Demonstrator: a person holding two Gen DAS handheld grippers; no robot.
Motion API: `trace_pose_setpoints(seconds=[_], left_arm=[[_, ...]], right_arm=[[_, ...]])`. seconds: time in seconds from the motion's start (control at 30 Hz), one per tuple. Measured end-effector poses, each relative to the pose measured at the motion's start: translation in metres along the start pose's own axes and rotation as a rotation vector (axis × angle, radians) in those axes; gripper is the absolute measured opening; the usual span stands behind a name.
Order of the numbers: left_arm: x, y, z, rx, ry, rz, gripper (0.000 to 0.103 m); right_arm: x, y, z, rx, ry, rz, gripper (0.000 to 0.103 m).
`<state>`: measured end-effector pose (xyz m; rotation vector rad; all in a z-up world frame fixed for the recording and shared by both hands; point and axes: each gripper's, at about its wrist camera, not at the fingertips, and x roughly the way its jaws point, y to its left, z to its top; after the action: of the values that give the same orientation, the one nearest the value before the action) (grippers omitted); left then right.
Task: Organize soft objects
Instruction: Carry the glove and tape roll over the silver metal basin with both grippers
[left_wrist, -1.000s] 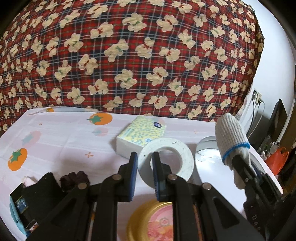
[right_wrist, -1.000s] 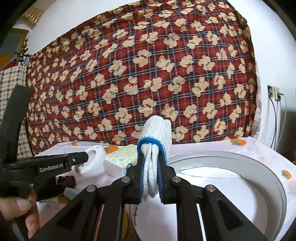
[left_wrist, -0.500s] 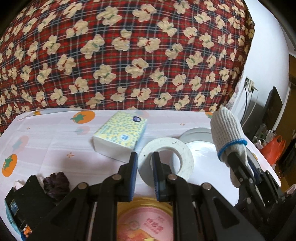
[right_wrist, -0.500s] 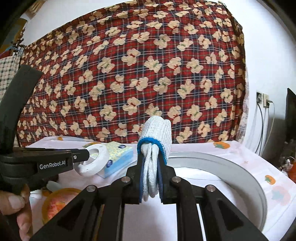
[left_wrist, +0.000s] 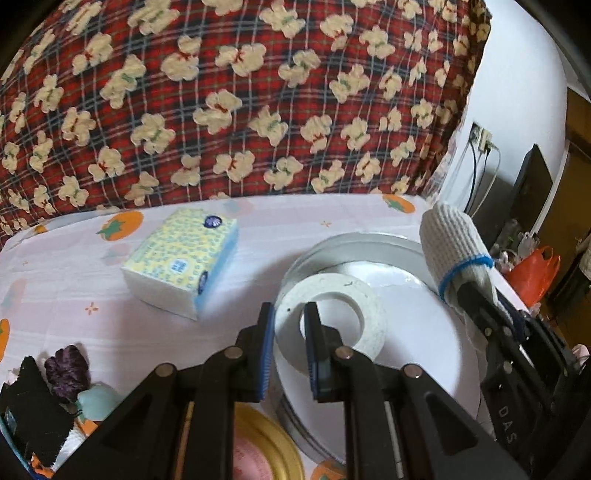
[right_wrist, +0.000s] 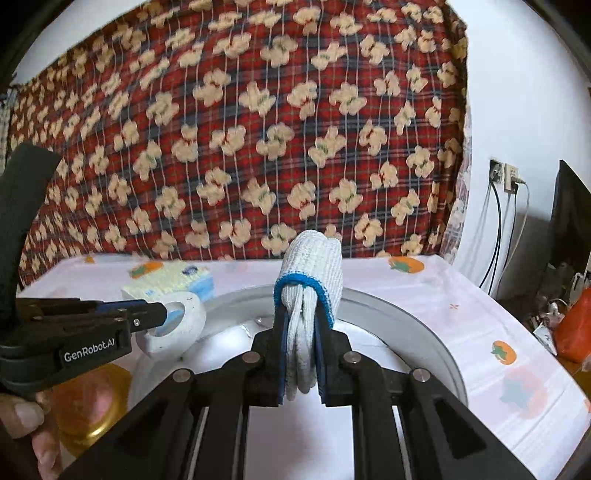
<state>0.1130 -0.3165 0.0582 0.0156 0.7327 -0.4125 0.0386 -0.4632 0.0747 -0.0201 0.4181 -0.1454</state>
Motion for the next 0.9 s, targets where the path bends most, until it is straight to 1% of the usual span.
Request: trace_pose_setpoints(seconds=[0.13, 0.23, 0.37, 0.43, 0.53, 0.6, 0.9], left_arm=[[0.009, -0.008, 0.004, 0.016, 0.036, 0.011, 0.014], [0.015, -0.014, 0.005, 0.032, 0.06, 0.02, 0.014], [0.025, -0.013, 0.005, 0.023, 0.104, 0.026, 0.014], [0.03, -0.014, 0.005, 0.029, 0.121, 0.036, 0.014], [0.036, -0.016, 0.005, 0.035, 0.147, 0.04, 0.014], [0.04, -0.018, 0.006, 0.045, 0.161, 0.046, 0.014], [0.05, -0.029, 0.005, 0.092, 0.213, 0.067, 0.014]], right_arm=[[0.015, -0.003, 0.006, -0.053, 0.078, -0.011, 0.014], [0.022, -0.003, 0.01, -0.085, 0.118, -0.018, 0.014], [0.035, -0.008, 0.016, -0.105, 0.182, -0.016, 0.014], [0.044, -0.013, 0.017, -0.096, 0.221, 0.006, 0.014], [0.055, -0.016, 0.015, -0.108, 0.272, 0.008, 0.014], [0.062, -0.021, 0.014, -0.085, 0.309, 0.043, 0.014], [0.067, -0.022, 0.011, -0.077, 0.343, 0.06, 0.014]])
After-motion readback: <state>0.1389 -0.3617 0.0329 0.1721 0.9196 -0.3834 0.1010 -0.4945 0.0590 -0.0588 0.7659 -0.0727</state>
